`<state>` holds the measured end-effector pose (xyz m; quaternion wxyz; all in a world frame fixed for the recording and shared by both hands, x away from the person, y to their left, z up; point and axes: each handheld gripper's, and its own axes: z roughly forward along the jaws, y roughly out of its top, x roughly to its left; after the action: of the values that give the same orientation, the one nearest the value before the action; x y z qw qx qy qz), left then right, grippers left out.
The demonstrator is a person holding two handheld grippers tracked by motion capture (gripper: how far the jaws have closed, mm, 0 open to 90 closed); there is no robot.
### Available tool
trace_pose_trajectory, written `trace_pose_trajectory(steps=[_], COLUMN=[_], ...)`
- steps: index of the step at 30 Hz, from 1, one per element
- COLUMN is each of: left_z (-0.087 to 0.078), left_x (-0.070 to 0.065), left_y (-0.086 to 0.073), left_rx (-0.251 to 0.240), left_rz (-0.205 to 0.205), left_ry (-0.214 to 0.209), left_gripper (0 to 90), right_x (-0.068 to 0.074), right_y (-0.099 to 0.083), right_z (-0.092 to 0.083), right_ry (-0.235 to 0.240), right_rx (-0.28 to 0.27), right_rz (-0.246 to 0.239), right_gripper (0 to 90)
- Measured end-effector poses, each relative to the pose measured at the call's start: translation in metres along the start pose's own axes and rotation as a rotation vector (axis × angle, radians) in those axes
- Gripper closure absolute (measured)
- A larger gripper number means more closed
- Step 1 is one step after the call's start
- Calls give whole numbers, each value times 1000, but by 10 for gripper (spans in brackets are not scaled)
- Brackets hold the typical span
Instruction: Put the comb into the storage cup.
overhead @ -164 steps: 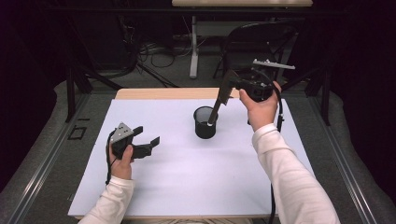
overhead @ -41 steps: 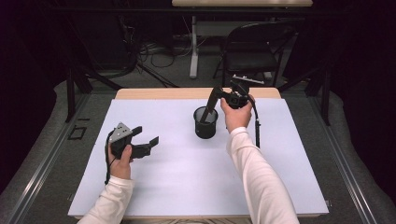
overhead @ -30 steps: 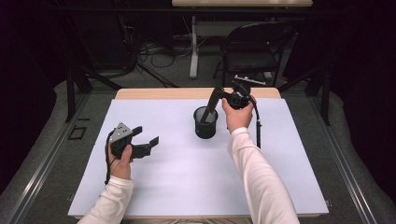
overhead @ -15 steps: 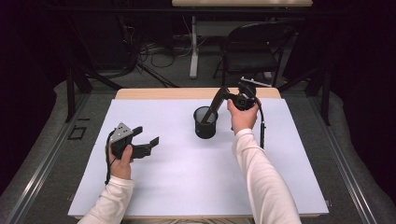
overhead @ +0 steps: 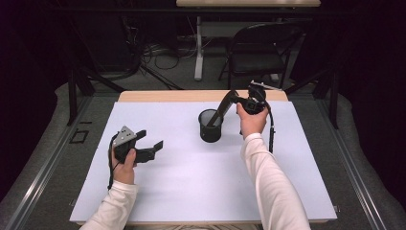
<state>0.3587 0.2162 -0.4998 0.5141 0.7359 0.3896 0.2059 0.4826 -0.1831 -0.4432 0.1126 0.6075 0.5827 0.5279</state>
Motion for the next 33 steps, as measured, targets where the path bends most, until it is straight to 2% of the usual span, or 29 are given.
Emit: trace_pose_trajectory(steps=[11,28,33], left_z=[0,0,0], left_x=[0,0,0], left_y=[0,0,0], left_rx=[1,2,1], left_rz=[1,1,1], left_ry=[1,2,2], left_gripper=[162,162,162], right_x=[-1,-3,-5], right_y=[0,-1,-2], right_z=[0,-1,0], right_ry=[-3,9,17], right_rx=[3,-5,-2], right_rz=[-14,-21,-9], right_gripper=[849,674,609])
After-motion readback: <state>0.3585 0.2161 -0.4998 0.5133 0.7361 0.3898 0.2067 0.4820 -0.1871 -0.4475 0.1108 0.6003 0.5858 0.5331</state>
